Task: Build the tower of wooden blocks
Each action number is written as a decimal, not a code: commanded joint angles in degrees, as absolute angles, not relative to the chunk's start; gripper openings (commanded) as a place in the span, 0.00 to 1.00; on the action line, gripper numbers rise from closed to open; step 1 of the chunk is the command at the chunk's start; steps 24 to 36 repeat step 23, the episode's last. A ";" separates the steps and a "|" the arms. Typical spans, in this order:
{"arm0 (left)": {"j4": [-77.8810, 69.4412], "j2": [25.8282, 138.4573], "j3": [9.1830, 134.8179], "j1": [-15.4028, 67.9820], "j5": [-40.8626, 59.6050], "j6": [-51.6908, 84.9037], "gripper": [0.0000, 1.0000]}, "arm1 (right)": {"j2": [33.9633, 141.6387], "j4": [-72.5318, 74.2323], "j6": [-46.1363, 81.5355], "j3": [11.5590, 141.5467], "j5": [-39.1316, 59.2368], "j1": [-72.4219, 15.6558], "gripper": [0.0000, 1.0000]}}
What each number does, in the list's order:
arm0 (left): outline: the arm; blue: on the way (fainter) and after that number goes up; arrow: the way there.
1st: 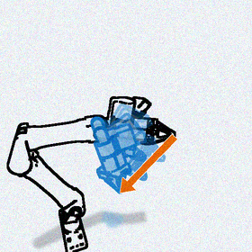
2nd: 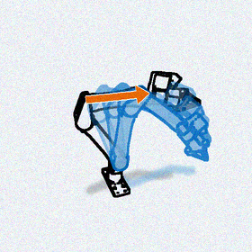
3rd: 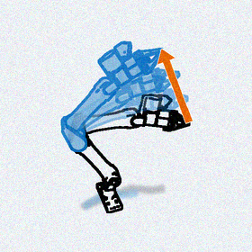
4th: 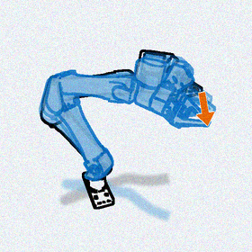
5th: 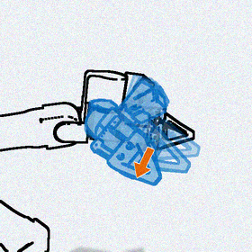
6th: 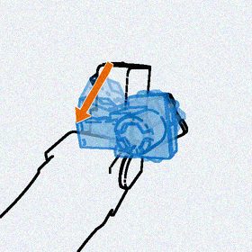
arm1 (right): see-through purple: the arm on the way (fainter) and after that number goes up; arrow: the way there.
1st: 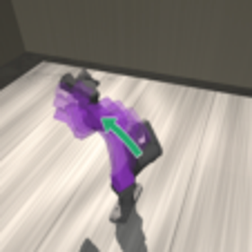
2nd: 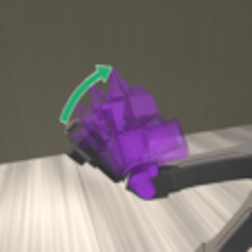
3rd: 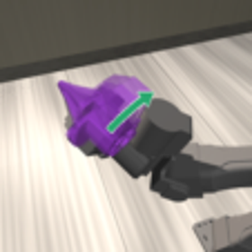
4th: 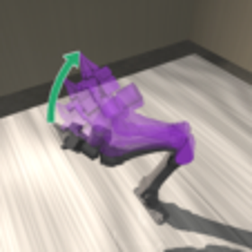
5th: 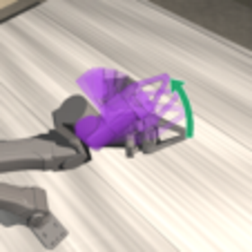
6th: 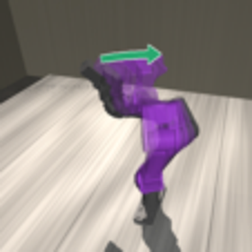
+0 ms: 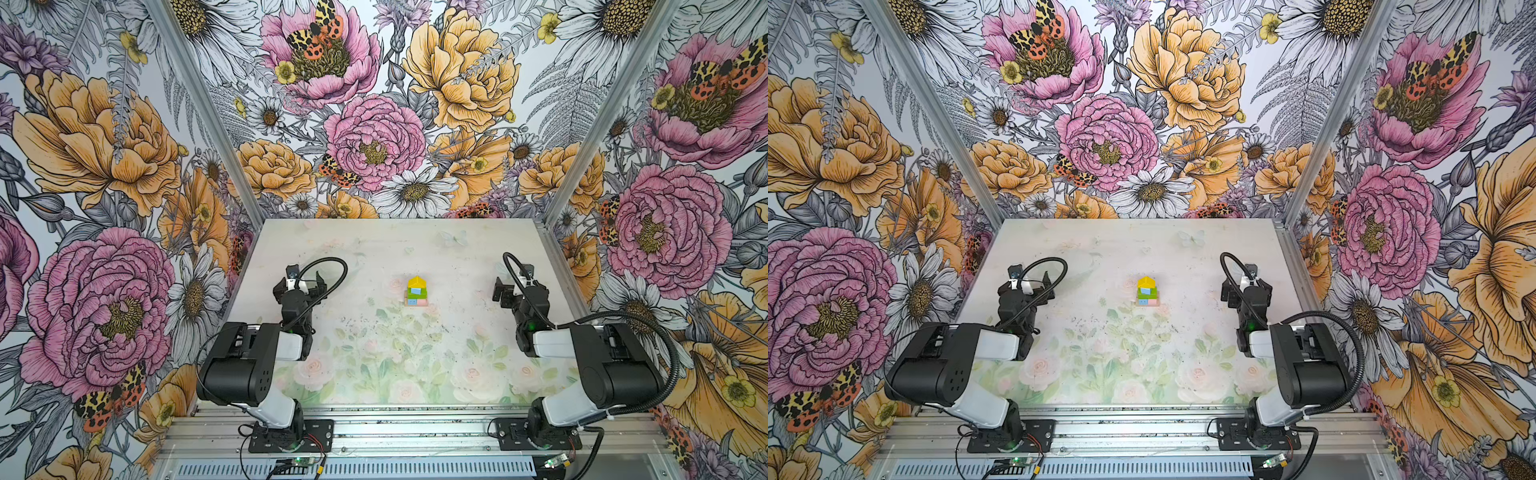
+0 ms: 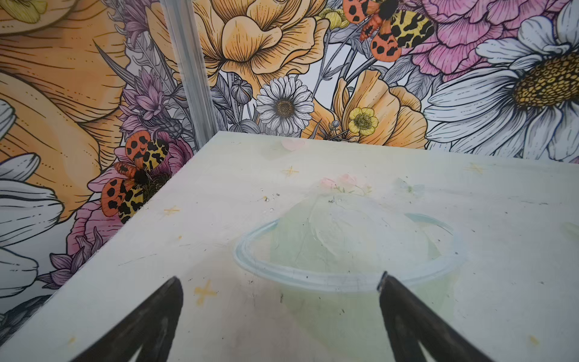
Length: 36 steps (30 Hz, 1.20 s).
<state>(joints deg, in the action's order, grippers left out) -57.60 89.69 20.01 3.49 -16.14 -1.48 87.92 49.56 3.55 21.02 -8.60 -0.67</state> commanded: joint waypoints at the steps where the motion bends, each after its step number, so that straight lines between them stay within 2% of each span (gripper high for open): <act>1: -57.45 89.25 20.23 3.19 -17.75 -0.97 0.99 | 87.98 50.20 4.13 22.15 -9.15 -0.43 1.00; 36: -57.48 89.28 20.26 3.25 -17.75 -0.89 0.99 | 88.04 49.11 4.75 22.70 -6.83 0.71 1.00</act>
